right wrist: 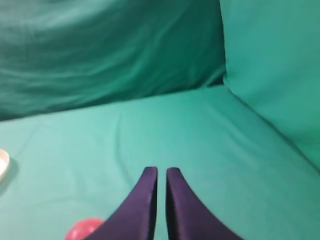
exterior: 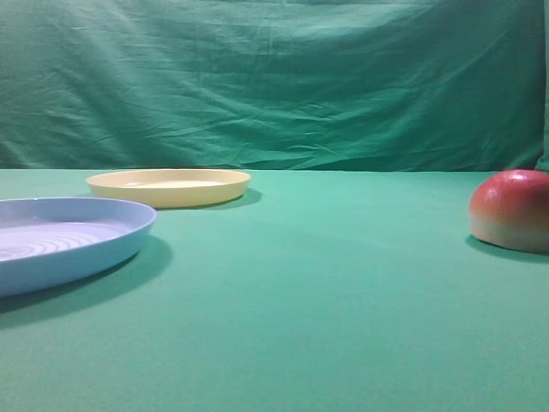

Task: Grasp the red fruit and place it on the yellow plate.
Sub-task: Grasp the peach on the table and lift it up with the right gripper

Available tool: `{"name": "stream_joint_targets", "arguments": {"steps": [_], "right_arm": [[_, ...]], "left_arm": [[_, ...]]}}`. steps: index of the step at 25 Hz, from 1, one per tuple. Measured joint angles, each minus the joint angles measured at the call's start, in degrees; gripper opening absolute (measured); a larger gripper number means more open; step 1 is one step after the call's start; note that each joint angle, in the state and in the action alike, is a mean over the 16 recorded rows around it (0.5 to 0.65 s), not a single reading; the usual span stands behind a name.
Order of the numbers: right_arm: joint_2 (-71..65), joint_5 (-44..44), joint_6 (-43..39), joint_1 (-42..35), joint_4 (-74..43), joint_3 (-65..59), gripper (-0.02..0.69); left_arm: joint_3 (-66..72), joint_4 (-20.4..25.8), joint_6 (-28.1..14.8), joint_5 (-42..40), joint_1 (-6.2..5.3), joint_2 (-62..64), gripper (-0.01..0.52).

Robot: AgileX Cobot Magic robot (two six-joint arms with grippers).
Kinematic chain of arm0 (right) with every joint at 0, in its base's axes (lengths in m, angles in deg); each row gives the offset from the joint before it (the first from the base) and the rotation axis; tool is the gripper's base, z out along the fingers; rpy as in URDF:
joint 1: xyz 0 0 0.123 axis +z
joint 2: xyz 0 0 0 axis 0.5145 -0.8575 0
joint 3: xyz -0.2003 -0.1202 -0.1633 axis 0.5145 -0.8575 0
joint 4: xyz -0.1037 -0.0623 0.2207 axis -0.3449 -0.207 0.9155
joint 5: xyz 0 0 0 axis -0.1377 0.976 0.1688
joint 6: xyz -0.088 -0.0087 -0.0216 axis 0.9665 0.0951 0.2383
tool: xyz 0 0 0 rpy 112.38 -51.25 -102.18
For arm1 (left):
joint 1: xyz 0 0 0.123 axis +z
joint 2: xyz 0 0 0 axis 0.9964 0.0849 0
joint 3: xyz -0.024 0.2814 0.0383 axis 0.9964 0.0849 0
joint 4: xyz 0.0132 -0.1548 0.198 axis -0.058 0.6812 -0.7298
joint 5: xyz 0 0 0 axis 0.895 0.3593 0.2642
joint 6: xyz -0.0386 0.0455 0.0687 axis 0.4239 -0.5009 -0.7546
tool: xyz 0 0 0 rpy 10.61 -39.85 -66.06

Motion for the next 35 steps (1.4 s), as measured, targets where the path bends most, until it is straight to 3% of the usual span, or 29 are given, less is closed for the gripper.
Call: {"name": "stream_joint_targets", "arguments": {"steps": [5,13,19,23,26,35], "right_arm": [[-10.2,8.2,5.8,0.0,4.8,5.2,0.059],[-24.3,17.7,24.3,0.5,18.9,13.0,0.040],[-33.9,20.0,36.9,3.7,25.9,18.0,0.018],[-39.9,19.8,40.9,6.5,27.0,21.0,0.034],[-43.8,19.1,41.7,8.6,26.4,23.2,0.110],[-53.4,16.1,42.2,11.3,27.5,27.7,0.469]], "left_arm": [[0.0,0.0,0.0,0.0,0.00,0.0,0.000],[0.0,0.0,0.0,0.0,0.00,0.0,0.000],[0.0,0.0,0.0,0.0,0.00,0.0,0.000],[0.0,0.0,0.0,0.0,0.00,0.0,0.000],[0.0,0.0,0.0,0.0,0.00,0.0,0.000],[0.0,0.0,0.0,0.0,0.00,0.0,0.000]]}}
